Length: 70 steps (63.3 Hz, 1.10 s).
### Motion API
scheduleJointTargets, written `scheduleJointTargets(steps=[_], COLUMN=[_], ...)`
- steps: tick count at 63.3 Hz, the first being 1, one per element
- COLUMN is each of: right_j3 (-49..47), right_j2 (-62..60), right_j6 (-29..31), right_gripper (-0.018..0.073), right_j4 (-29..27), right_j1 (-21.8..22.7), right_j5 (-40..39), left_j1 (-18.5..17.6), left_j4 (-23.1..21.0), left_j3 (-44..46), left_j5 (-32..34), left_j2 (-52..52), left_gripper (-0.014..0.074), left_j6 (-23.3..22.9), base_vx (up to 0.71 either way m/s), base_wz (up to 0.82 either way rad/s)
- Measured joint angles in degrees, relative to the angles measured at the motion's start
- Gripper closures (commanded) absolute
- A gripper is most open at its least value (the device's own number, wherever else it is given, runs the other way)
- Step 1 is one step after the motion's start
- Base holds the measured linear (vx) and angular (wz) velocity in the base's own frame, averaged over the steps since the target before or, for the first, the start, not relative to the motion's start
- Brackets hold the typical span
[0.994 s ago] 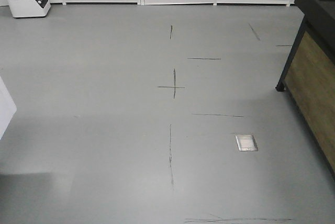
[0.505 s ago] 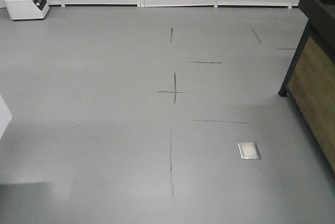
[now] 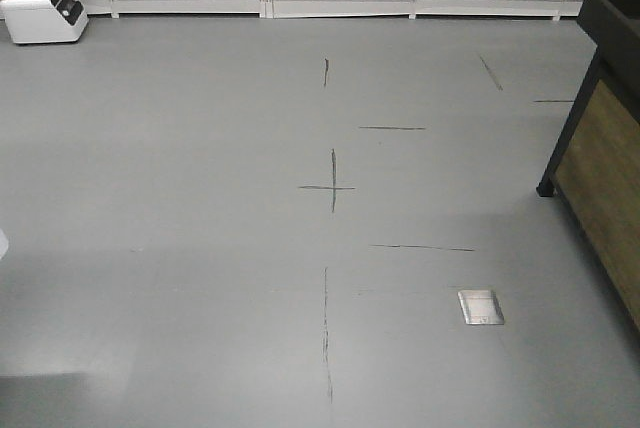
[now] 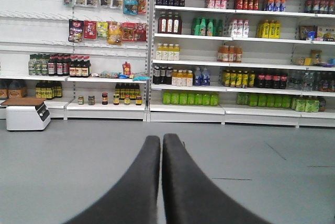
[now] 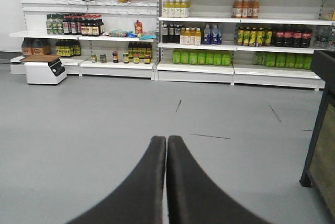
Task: Pick three apples into basket with both arms
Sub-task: 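Drive the base forward across the floor toward the fruit tables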
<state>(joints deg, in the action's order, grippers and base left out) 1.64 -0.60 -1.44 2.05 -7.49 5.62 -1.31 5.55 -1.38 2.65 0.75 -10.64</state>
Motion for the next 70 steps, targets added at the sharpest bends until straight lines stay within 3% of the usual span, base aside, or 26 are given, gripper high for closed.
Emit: scheduleJointTargets(steps=[70], right_j3=[0.00], right_j2=[0.00], right_j6=[0.00], right_gripper=[0.0568], right_j4=[0.00], right_j1=[0.00], right_j5=[0.00], left_j1=[0.00], left_j4=[0.00], left_j3=[0.00], left_j5=[0.00], left_j2=[0.00], left_gripper=[0.0603], left_j6=[0.00], base_vx=[0.13], base_wz=[-0.03])
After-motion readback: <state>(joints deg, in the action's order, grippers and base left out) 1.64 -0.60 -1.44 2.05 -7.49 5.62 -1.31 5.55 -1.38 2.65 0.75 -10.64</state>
